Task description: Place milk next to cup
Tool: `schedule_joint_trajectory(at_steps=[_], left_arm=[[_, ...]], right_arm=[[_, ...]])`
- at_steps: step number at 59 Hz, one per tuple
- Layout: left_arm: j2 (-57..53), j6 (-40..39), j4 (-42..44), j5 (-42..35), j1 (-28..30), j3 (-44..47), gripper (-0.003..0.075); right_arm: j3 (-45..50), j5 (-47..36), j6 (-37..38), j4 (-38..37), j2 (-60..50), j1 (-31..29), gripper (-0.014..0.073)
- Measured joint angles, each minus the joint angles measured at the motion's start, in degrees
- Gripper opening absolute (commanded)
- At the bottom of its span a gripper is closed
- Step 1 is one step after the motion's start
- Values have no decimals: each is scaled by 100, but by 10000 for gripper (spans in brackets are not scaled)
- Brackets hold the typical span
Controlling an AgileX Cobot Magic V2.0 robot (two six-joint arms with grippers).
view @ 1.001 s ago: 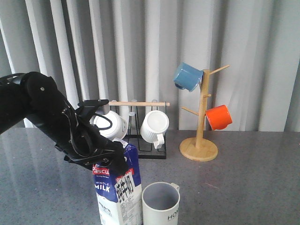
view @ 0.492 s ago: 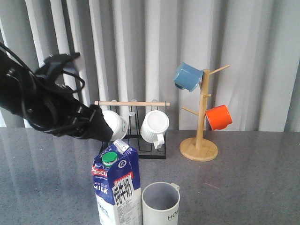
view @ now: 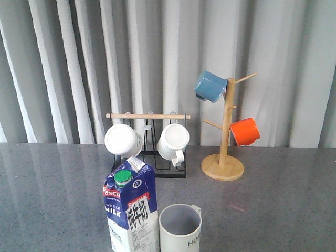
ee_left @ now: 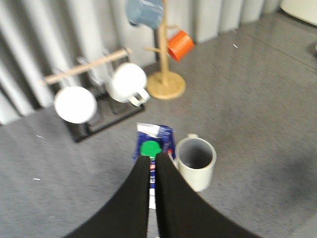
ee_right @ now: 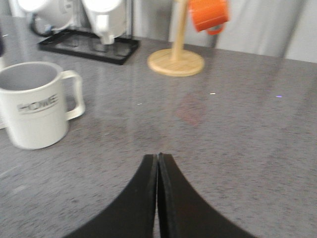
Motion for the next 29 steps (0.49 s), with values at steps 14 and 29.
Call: schedule_joint_trajectory(at_steps=[14,29], left_arm=[[-1766,-142,558,-301,0,1433,-8],[-3185,-577,693,-1560,0,3377,-8]], right_arm=[[0,-77,0,-2,0,-482,-4],[0,-77,0,-2,0,-482,-4]])
